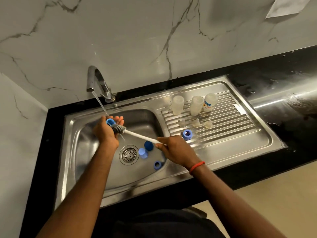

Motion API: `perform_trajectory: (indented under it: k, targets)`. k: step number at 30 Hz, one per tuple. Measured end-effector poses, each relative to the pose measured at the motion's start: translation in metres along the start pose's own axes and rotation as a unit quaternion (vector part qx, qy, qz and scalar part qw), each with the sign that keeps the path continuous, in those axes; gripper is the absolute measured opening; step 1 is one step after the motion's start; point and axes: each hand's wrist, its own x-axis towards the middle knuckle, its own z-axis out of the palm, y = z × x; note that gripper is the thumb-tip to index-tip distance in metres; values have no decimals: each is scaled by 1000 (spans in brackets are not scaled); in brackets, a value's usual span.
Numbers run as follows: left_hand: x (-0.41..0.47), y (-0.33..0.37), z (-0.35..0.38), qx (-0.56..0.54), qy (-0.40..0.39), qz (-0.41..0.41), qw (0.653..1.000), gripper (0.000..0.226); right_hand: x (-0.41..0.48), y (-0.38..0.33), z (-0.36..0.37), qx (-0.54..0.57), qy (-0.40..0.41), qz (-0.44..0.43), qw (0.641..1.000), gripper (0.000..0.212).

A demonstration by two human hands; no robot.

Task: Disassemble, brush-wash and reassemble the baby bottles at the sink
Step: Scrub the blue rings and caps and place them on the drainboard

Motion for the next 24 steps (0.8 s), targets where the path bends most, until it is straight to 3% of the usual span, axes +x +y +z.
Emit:
perform_trajectory:
  k: [2, 5, 8, 13, 16, 18, 21, 24]
  targets:
    - [4, 0, -2, -21, 25, -10, 999, 32, -3, 10, -6, 56, -5, 28, 998, 25]
    - [9, -10, -8, 29, 54, -24, 998, 37, -4, 24, -18, 138, 52, 88, 985, 20]
    - [4, -31, -4, 107, 9, -35, 994, 36, -1, 31, -34, 175, 89, 128, 972, 24]
    - [-25, -68, 31, 239, -93, -19, 966, 10, -5, 39, -59, 216, 132, 168, 953, 25]
    - [-45, -93, 51, 361, -168, -11, 917, 26, -12, 47, -64, 233, 165, 202, 937, 29]
    - [-58, -109, 62, 444, -232, -1, 865, 30, -19, 55, -68, 222, 176, 219, 934, 28]
    - [-71, -131, 74, 523, -328, 93, 781, 38, -32, 66, -75, 208, 198, 234, 929, 22]
    - [-81, -146, 89, 519, -405, 174, 732, 46, -48, 76, -85, 216, 230, 250, 915, 21]
